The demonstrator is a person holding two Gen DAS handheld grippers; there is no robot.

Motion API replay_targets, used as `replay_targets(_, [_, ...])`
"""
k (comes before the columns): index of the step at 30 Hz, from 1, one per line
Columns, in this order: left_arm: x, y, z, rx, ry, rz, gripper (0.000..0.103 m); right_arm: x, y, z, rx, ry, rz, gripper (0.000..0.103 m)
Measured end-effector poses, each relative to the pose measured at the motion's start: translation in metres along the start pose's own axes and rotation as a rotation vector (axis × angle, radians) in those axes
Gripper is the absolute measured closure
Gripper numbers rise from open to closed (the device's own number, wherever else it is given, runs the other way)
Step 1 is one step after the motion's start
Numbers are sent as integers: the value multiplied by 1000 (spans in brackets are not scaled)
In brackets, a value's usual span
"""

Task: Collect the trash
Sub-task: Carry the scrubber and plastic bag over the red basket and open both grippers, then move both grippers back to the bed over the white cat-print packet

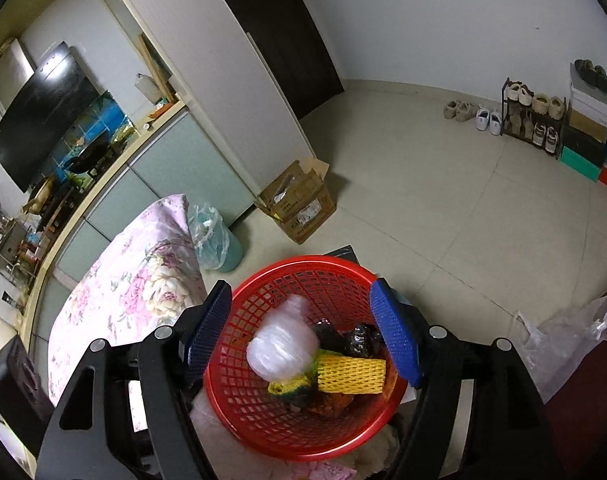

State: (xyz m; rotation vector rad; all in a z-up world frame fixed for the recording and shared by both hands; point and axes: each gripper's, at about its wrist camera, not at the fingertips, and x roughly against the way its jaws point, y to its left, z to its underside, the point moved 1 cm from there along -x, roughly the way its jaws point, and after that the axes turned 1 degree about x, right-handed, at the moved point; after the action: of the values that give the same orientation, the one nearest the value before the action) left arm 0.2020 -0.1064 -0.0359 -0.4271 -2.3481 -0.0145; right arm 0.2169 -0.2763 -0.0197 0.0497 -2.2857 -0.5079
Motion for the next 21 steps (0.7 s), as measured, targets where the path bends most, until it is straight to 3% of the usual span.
replay_targets(10, [44, 32, 7, 52, -58, -60, 23, 13, 14, 2, 59, -41, -11, 34])
replay_targets(21, [97, 68, 29, 97, -127, -178, 23, 40, 67, 23, 213, -111, -89, 31])
